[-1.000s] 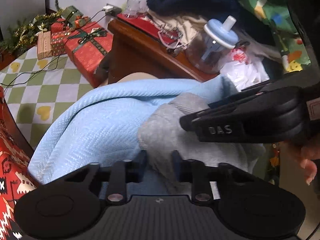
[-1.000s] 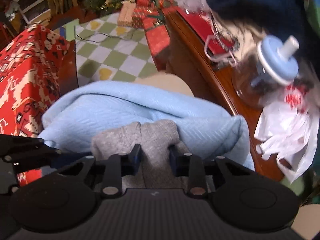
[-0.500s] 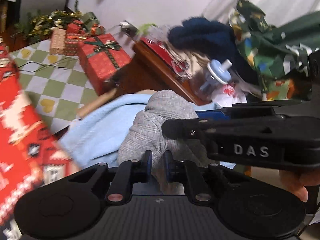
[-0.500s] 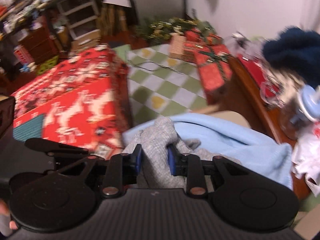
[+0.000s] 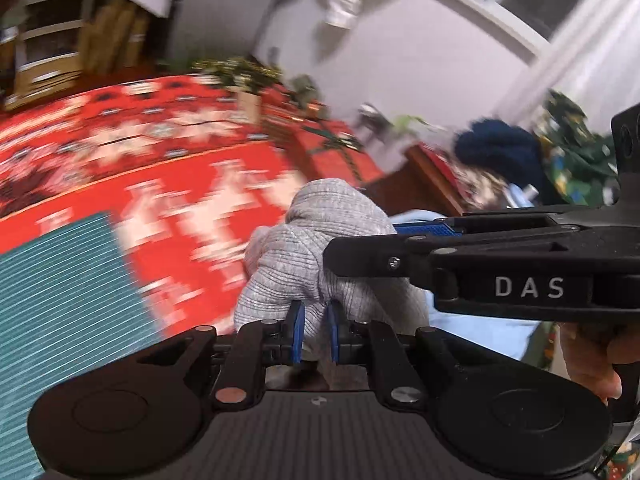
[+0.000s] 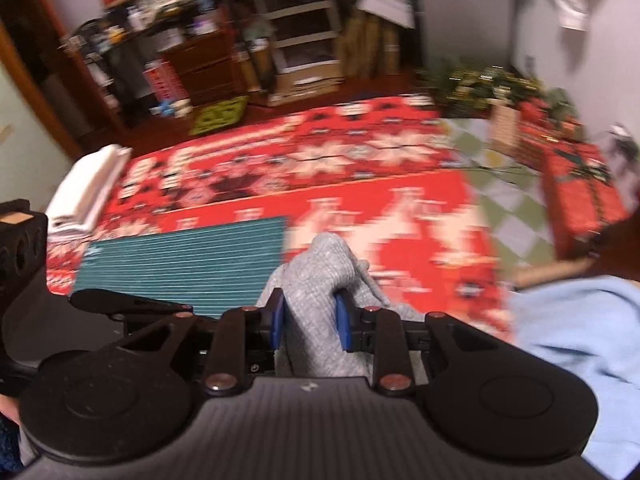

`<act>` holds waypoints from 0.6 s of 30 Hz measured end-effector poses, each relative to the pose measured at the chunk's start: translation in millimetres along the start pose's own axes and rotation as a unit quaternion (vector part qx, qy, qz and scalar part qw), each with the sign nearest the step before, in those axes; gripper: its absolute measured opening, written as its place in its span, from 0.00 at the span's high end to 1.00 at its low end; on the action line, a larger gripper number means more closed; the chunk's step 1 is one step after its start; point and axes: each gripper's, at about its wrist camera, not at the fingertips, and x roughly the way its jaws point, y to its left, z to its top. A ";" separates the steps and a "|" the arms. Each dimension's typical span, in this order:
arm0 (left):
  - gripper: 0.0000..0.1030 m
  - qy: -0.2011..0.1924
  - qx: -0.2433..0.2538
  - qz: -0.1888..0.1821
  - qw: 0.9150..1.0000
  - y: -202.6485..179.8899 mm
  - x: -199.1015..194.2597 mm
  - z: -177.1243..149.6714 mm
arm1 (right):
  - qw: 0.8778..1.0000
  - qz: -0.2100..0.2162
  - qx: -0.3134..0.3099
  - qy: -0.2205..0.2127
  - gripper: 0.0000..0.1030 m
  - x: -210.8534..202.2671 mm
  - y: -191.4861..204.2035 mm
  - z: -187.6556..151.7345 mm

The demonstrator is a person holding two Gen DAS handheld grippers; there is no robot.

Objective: Fold clothes
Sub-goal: 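Carry the grey garment with both grippers and drop it onto the green cutting mat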

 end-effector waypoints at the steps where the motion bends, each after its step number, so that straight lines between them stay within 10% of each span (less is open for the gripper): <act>1: 0.89 -0.005 -0.013 0.008 1.000 15.8 -11.0 -5.5 | 1.000 0.011 -0.007 0.000 0.72 9.4 18.2 -1.1; 13: 0.88 -0.065 -0.147 0.134 0.978 169.1 -138.4 -85.0 | 0.986 0.139 -0.093 0.012 0.72 120.9 218.6 -25.7; 18: 0.69 -0.069 -0.158 0.197 0.965 200.1 -169.5 -115.2 | 0.979 0.162 -0.121 0.018 0.70 153.5 271.0 -46.8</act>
